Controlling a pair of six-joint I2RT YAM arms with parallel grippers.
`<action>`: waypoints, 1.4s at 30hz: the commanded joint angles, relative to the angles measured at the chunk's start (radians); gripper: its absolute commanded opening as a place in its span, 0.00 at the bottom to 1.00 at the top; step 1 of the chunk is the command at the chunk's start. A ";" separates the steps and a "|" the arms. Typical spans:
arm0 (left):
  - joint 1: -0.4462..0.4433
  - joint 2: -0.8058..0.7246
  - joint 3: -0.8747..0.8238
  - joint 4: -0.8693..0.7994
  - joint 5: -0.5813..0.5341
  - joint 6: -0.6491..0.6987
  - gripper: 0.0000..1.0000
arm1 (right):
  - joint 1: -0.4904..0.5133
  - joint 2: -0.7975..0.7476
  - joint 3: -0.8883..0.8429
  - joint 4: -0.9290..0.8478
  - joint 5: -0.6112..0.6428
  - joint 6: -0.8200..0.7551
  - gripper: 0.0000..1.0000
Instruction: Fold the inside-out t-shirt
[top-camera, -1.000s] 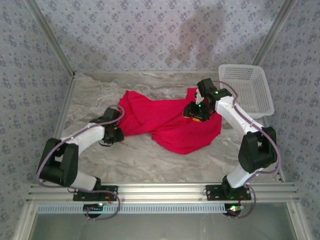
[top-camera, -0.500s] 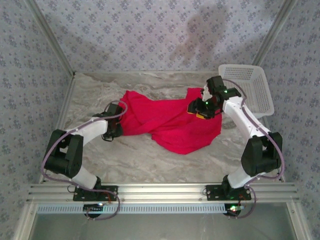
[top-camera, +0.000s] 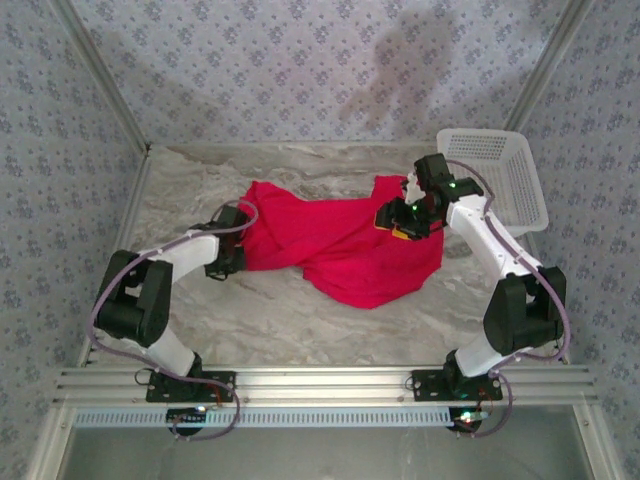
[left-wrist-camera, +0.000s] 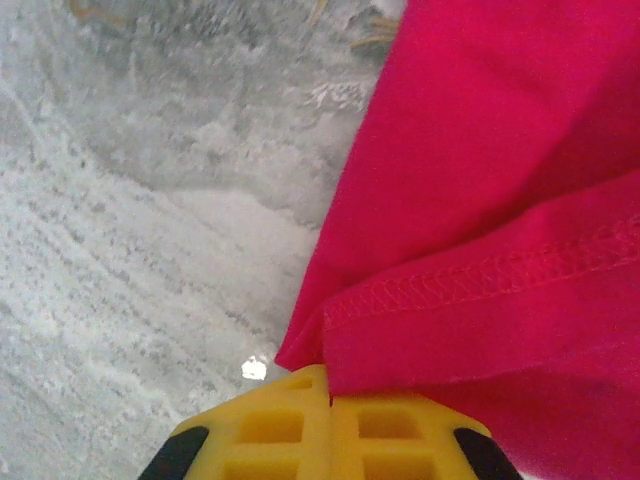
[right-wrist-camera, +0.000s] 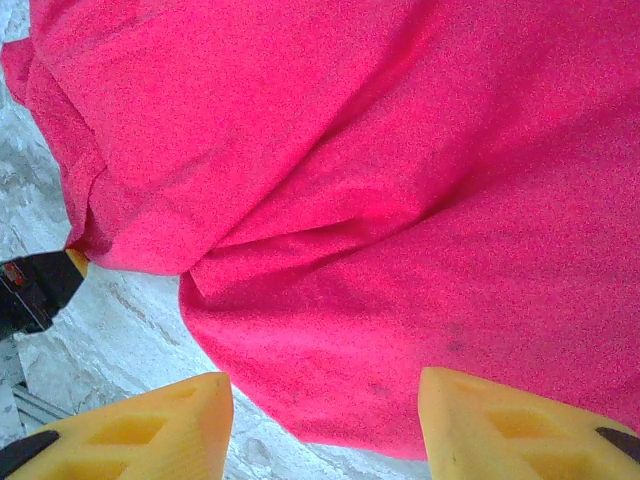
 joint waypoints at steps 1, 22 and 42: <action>-0.002 -0.008 0.039 -0.022 0.023 -0.003 0.00 | 0.016 -0.031 -0.060 -0.018 -0.018 -0.006 0.54; 0.135 -0.358 0.086 -0.047 0.346 -0.066 0.00 | 0.307 0.112 -0.346 0.290 0.261 0.212 0.60; 0.491 -0.374 0.517 -0.020 0.714 -0.113 0.00 | -0.122 -0.158 0.490 -0.353 0.238 -0.029 0.00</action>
